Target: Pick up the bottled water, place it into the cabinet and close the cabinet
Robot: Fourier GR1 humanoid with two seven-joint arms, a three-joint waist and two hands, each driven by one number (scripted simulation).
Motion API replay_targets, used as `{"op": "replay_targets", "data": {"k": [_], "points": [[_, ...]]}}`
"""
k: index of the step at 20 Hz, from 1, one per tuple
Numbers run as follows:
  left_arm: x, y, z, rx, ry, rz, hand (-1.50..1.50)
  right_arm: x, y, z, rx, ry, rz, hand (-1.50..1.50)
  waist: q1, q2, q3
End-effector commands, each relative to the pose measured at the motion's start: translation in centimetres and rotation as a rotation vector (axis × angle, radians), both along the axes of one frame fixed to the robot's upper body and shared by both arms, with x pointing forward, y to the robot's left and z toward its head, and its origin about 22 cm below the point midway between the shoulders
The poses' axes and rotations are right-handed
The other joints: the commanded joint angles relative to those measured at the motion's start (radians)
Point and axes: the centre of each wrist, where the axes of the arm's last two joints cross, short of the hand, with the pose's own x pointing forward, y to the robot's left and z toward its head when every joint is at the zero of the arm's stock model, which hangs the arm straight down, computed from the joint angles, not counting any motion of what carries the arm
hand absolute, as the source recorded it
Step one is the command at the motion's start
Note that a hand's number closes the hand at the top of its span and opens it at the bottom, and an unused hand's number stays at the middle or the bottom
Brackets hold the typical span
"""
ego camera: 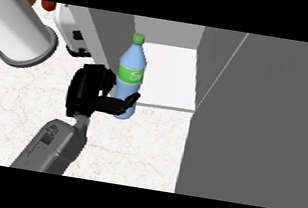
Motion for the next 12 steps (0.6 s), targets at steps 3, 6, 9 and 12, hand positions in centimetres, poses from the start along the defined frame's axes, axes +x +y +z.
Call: {"op": "replay_targets", "data": {"k": [3, 6, 9, 12], "points": [[4.7, -6.1, 6.3, 0.099, -0.110, -0.082, 1.50, 0.6, 0.4, 0.3, 0.020, -0.006, 0.018, -1.50, -0.057, 0.019, 0.006], [5.3, -4.5, 6.2, 0.139, -0.103, -0.039, 1.50, 0.7, 0.5, -0.4, 0.014, -0.004, 0.038, -1.50, -0.072, 0.024, 0.006], [5.5, -3.7, 6.1, 0.198, -0.080, 0.018, 1.50, 0.2, 0.5, 0.4, 0.008, -0.010, 0.054, -1.50, -0.088, 0.022, 0.006], [5.3, -4.0, 5.1, 0.259, -0.082, 0.046, 1.50, 0.5, 0.6, 1.0, 0.014, -0.002, 0.055, -1.50, -0.091, 0.028, 0.004]]}}
